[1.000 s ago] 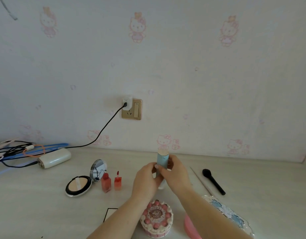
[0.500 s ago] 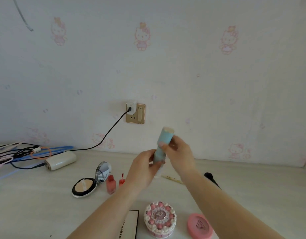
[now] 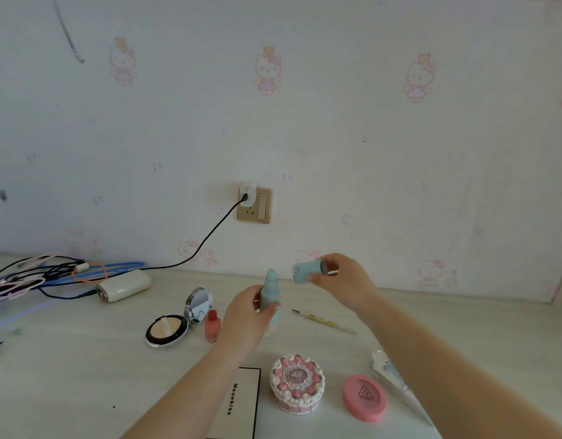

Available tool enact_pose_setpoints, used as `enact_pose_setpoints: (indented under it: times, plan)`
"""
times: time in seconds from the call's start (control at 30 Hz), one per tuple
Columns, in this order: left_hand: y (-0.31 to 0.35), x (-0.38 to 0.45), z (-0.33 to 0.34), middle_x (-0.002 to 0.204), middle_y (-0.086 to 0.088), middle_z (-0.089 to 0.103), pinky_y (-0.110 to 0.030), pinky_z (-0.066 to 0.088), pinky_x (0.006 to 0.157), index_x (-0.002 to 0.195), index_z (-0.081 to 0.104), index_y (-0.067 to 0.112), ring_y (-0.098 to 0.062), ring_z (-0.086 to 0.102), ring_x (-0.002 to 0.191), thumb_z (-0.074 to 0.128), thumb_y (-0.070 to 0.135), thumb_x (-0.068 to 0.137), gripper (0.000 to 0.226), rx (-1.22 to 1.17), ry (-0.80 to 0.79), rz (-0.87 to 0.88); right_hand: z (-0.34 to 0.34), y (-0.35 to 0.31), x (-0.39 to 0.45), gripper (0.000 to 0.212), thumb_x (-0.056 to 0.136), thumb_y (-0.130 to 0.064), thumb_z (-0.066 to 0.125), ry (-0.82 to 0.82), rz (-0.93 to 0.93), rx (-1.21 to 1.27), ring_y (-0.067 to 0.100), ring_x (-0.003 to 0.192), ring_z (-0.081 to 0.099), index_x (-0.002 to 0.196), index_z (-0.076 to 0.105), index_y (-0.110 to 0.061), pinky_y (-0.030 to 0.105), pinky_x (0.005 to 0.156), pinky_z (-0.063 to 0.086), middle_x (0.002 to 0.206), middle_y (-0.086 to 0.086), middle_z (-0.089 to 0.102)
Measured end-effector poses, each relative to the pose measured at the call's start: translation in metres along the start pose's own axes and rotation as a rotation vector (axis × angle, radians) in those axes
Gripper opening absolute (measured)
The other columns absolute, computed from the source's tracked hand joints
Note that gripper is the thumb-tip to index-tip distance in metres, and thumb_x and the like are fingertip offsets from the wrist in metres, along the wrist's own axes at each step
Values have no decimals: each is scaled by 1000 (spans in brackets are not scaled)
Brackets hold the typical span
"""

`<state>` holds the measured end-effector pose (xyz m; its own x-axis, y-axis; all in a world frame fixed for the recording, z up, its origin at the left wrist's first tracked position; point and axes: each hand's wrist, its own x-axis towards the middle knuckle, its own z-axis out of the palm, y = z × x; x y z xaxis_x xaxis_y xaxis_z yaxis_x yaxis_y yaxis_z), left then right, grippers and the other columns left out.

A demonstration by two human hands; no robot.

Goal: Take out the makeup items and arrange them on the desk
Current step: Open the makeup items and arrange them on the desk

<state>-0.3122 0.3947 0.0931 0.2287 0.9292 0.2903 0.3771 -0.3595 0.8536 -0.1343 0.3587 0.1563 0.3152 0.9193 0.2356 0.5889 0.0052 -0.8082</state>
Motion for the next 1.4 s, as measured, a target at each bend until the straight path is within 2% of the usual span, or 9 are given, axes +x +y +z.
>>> enact_pose_setpoints:
  times: [0.1,0.23,0.3,0.4,0.5,0.63,0.87,1.07,1.4]
  plan:
    - [-2,-4,-1,92,11,61,-1,33,62,98,54,27,-8,57,93,61,24,89,11,19,8,-25,9,14,0,29,81,-28,70,-35,74,-48,16,85,56,106,61,-16,27,73,45,96,-1,61]
    - [-10,-4,5,99,9,62,1,33,69,106,57,22,-9,58,98,65,26,86,23,44,28,-62,24,30,-5,30,79,-14,64,-105,95,-83,14,85,56,109,61,-19,28,73,48,101,-2,61]
    - [-16,0,8,99,7,61,-12,40,77,104,55,21,-13,59,99,71,28,81,29,25,42,-81,30,35,-8,31,79,-12,62,-141,86,-118,11,72,53,109,62,-16,19,57,43,95,-2,60]
    - [-22,3,13,95,9,60,-31,49,83,99,50,22,-13,59,93,75,32,76,36,25,54,-113,41,42,-10,30,77,-13,64,-138,71,-142,8,69,51,107,63,-16,15,53,38,95,0,62]
    - [-24,2,18,89,17,56,-25,47,75,98,48,24,-10,57,89,76,35,75,38,35,76,-103,51,48,-10,34,76,-18,69,-122,48,-188,12,85,56,110,62,-17,18,63,41,105,0,63]
    - [-25,2,24,87,18,54,-11,37,62,100,48,24,2,52,81,75,38,75,39,60,70,-68,61,54,-9,64,82,-21,66,-150,56,-224,17,115,53,140,38,-20,22,89,41,130,1,53]
    - [-23,10,33,92,14,54,-10,36,59,100,43,25,-2,52,82,73,36,77,40,66,100,-67,78,64,2,66,88,-16,61,-170,91,-108,14,114,54,145,28,-24,23,91,44,129,0,56]
    - [-29,11,36,104,12,55,-9,38,61,113,43,27,-3,53,93,74,29,78,47,0,48,-67,86,72,9,66,84,-14,64,-170,95,-35,14,116,54,142,33,-25,31,99,47,130,-1,55]
    - [-39,13,39,103,11,56,-13,38,68,120,49,19,-7,54,96,71,19,80,45,40,-10,-121,93,81,12,52,77,-17,69,-166,123,22,10,103,58,126,50,-22,22,86,44,116,-5,62]
